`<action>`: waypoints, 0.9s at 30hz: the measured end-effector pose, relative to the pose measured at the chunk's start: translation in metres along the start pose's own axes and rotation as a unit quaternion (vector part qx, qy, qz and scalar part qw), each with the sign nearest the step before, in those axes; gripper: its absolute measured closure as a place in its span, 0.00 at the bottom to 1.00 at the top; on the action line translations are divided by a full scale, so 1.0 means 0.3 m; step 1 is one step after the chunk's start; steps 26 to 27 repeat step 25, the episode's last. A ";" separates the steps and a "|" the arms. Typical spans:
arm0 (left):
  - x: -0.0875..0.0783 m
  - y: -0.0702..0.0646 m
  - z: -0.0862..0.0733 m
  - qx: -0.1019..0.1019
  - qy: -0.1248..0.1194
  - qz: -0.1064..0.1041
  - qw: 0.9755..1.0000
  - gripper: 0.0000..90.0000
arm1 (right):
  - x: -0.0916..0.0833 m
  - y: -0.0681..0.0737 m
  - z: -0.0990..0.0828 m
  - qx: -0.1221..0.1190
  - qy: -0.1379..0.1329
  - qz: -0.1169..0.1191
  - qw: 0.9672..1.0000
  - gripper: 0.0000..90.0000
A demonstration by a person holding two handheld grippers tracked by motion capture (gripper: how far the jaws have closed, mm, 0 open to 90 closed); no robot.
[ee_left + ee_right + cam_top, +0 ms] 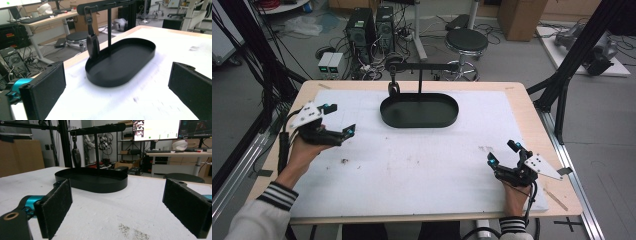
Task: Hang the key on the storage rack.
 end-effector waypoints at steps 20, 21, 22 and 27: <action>-0.161 -0.084 -0.308 -0.034 -0.057 0.021 0.998 0.02 | 0.002 0.005 0.000 -0.006 0.000 0.000 1.000 0.09; -0.169 -0.084 -0.304 -0.032 -0.069 0.030 0.997 0.02 | 0.002 0.005 -0.001 -0.006 0.002 -0.001 1.000 0.09; -0.177 -0.083 -0.303 -0.033 -0.080 0.034 0.996 0.02 | 0.003 0.005 0.001 -0.008 0.000 -0.001 1.000 0.09; -0.201 -0.072 -0.300 -0.042 -0.108 0.055 0.992 0.02 | 0.004 0.006 -0.001 -0.009 0.002 -0.002 1.000 0.09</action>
Point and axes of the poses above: each handheld gripper's, and its own axes: x roughly forward along the jaws, z roughly out of its top, y roughly to its left, the point moved 10 cm from there along x, roughly forward along the jaws, and after that the axes turned 13 degrees about y, right-handed, at the moved point
